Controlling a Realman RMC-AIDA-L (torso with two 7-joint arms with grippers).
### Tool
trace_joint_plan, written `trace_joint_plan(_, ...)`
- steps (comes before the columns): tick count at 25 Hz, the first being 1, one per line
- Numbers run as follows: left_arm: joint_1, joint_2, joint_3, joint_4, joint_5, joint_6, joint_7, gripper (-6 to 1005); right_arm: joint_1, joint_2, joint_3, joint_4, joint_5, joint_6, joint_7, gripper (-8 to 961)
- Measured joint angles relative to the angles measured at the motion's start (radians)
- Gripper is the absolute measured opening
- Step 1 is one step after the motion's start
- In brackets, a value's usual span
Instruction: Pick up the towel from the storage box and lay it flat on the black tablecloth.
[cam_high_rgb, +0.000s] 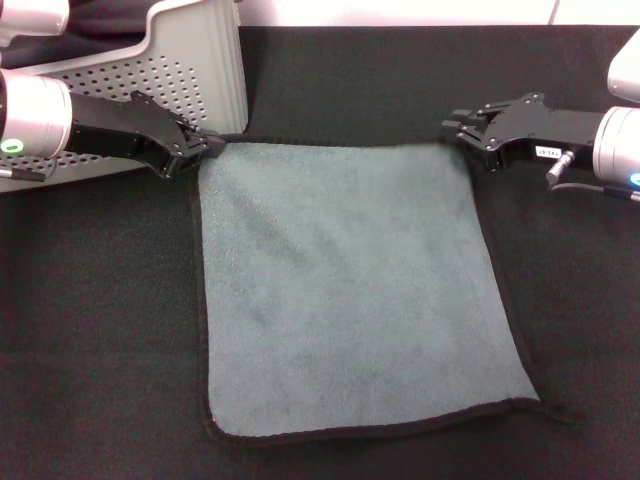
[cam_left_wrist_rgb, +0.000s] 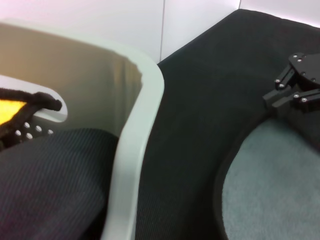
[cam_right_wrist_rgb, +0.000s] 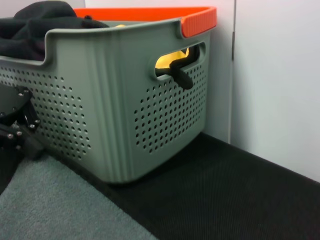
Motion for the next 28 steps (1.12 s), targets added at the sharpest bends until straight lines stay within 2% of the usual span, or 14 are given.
trace_joint_plan(5, 0.011, -0.011, -0.001, 0.004, -0.001, -0.054, -0.012, 31, -0.012, -0.002, 0.001, -0.027, -0.003, 0.007, -0.003, 191)
trace_joint_plan(6, 0.017, -0.016, -0.001, 0.011, -0.001, -0.063, -0.011, 63, -0.015, -0.003, 0.003, -0.031, -0.003, 0.010, -0.002, 193)
trace_joint_plan(9, 0.039, -0.022, -0.004, 0.038, -0.006, -0.069, -0.004, 157, -0.052, -0.005, 0.017, -0.081, 0.001, 0.008, -0.001, 308)
trace_joint_plan(13, 0.071, -0.023, -0.006, 0.091, -0.027, -0.026, -0.003, 248, -0.179, 0.002, 0.015, -0.250, 0.021, -0.075, 0.005, 463)
trace_joint_plan(17, 0.132, -0.013, -0.010, 0.143, -0.166, 0.156, 0.027, 326, -0.279, 0.001, 0.005, -0.340, 0.042, -0.321, -0.007, 626)
trace_joint_plan(20, 0.192, -0.009, -0.009, 0.133, -0.344, 0.347, 0.154, 385, -0.320, 0.001, -0.007, -0.333, 0.042, -0.518, -0.057, 850)
trace_joint_plan(22, 0.231, -0.007, -0.009, 0.079, -0.430, 0.477, 0.318, 452, -0.341, 0.003, -0.037, -0.320, 0.056, -0.612, -0.088, 851)
trace_joint_plan(24, 0.261, 0.000, -0.010, -0.031, -0.500, 0.585, 0.515, 546, -0.360, 0.004, -0.100, -0.306, 0.101, -0.670, -0.107, 852)
trace_joint_plan(28, 0.291, 0.034, 0.010, -0.215, -0.566, 0.647, 0.690, 546, -0.383, 0.005, -0.216, -0.306, 0.193, -0.714, -0.125, 854)
